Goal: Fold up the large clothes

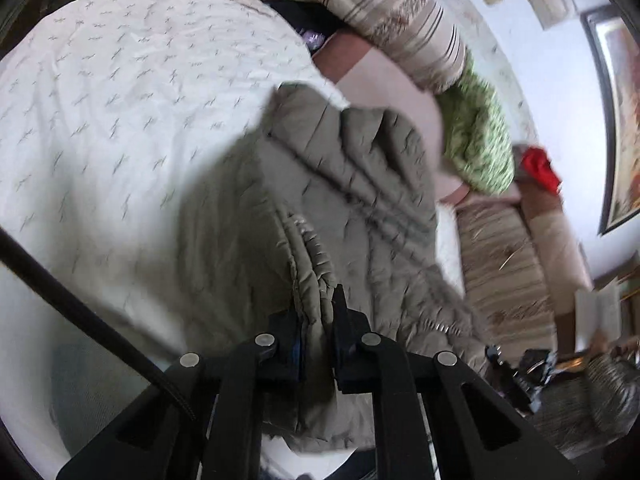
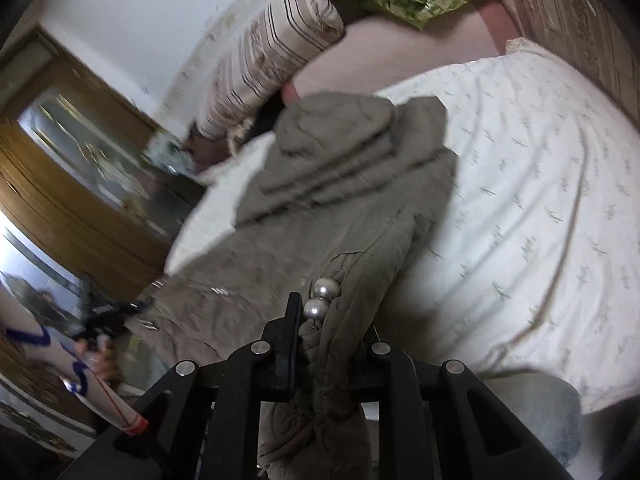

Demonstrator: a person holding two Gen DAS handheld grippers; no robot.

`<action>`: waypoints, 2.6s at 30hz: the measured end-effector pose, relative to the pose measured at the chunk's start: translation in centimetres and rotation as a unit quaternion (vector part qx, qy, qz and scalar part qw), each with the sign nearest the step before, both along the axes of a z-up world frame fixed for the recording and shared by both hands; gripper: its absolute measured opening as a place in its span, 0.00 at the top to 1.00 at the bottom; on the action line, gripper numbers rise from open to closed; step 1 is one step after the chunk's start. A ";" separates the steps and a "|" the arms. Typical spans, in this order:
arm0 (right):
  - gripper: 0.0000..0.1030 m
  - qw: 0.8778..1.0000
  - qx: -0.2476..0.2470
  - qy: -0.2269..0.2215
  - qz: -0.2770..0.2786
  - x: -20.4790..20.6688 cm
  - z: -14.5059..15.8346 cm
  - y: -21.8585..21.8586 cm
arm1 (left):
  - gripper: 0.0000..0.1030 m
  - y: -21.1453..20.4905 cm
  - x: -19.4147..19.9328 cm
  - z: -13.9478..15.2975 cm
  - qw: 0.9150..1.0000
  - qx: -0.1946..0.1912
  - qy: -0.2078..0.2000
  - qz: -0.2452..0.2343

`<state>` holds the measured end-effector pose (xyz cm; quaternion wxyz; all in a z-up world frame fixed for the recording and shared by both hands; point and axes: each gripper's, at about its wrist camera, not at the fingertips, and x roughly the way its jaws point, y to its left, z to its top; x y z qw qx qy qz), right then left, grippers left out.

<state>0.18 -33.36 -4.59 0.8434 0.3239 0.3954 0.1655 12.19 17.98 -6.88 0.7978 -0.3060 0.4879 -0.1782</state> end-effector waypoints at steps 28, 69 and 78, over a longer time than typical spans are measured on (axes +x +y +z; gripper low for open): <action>0.25 0.954 0.261 -0.040 -0.144 28.6 -6.6 -13.2 | 0.32 -7.0 30.3 -0.3 0.981 0.040 -0.100 0.163; 0.18 0.982 -0.108 0.069 -0.136 32.5 -7.8 -8.3 | 0.28 -9.4 35.3 -8.1 0.970 0.235 -0.002 0.056; 0.86 0.978 -0.092 0.073 -0.171 31.9 -6.6 -10.2 | 0.88 -9.1 35.3 -6.7 0.978 0.191 -0.040 0.079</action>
